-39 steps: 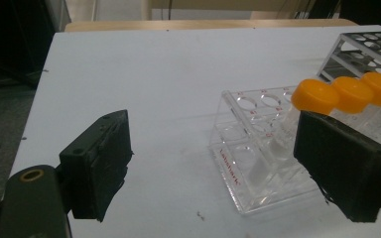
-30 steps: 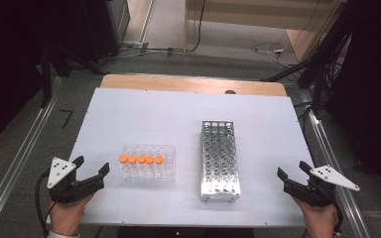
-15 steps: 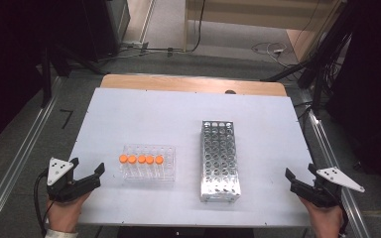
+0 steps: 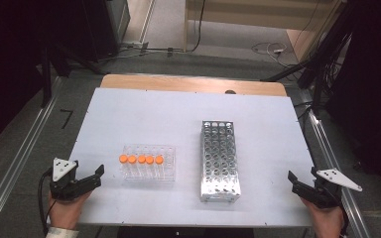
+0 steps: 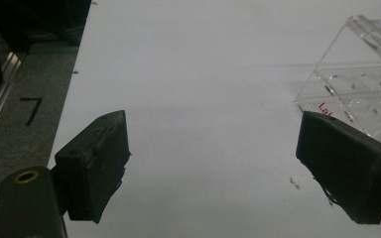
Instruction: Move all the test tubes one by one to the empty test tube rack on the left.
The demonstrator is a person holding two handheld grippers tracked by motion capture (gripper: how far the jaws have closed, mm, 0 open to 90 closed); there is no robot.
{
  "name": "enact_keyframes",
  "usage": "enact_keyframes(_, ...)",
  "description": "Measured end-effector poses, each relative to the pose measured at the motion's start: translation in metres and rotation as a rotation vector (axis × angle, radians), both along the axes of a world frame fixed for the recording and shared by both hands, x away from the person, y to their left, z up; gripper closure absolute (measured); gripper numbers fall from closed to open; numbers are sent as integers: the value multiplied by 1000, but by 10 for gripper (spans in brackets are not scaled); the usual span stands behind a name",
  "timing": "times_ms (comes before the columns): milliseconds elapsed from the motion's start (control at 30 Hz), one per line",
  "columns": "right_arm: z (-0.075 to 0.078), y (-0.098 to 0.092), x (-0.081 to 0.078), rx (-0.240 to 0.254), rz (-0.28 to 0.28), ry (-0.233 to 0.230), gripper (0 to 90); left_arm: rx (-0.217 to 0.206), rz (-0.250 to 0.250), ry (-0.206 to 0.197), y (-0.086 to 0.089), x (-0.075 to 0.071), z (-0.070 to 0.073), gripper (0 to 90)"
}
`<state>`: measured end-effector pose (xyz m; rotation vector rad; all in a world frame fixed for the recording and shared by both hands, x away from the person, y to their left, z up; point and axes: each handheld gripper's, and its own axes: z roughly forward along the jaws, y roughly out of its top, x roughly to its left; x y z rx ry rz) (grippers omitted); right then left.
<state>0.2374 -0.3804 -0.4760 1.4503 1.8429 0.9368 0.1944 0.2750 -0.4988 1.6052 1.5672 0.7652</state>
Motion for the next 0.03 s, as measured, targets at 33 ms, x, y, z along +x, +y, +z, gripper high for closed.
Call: enact_keyframes(33, -1, 0, 0, -1, 0, 3, 152, 0, 1, 2, 0, 0, -1, 129)
